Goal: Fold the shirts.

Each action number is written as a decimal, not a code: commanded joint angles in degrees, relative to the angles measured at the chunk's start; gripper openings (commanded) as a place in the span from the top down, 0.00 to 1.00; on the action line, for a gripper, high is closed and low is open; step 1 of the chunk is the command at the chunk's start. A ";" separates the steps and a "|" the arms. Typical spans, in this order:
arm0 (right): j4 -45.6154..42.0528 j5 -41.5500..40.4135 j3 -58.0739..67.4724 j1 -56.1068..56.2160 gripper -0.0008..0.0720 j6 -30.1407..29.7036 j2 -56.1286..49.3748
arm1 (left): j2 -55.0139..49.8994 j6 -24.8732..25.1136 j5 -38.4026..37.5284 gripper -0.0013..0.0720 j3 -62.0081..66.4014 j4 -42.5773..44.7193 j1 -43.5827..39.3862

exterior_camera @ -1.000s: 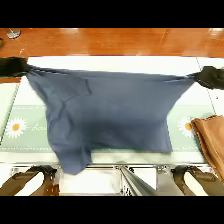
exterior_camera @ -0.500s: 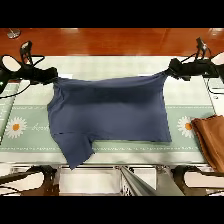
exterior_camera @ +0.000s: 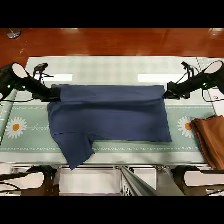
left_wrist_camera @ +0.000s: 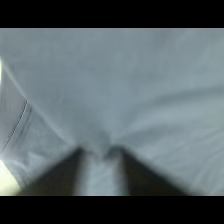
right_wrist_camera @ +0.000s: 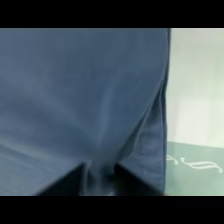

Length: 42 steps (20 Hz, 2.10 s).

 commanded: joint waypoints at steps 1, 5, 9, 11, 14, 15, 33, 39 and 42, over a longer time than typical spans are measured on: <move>1.95 -0.57 -1.70 0.22 0.12 0.13 0.15 | -1.27 -1.55 -4.31 0.02 0.26 -0.55 0.26; -2.19 7.61 0.31 -6.99 0.12 0.81 6.86 | 3.08 -0.98 -13.29 0.02 -0.35 0.37 6.19; -1.86 -0.66 -14.78 -13.97 0.12 -0.42 24.33 | 12.98 0.61 -15.96 0.02 -15.08 -2.95 16.92; 3.80 -4.37 -25.94 -14.40 0.12 -3.10 33.42 | 18.49 2.29 -13.22 0.02 -24.04 -7.87 23.87; 7.58 -3.04 -38.29 -14.40 0.12 -5.33 42.56 | 23.23 3.50 -10.51 0.02 -33.46 -12.63 32.15; 7.61 -3.02 -40.72 -14.40 0.12 -5.18 44.37 | 23.76 3.85 -9.62 0.02 -36.39 -14.53 32.98; -10.08 1.53 -42.62 -28.17 0.13 5.42 43.76 | 23.65 11.67 0.31 0.95 -44.59 -24.09 15.52; -7.06 3.37 -47.04 -26.99 0.13 5.22 38.14 | 24.00 11.76 -2.64 0.95 -39.23 -24.09 15.52; -7.04 3.08 -47.01 -20.59 0.13 4.50 35.10 | 24.28 11.74 -2.71 0.95 -38.64 -24.11 15.52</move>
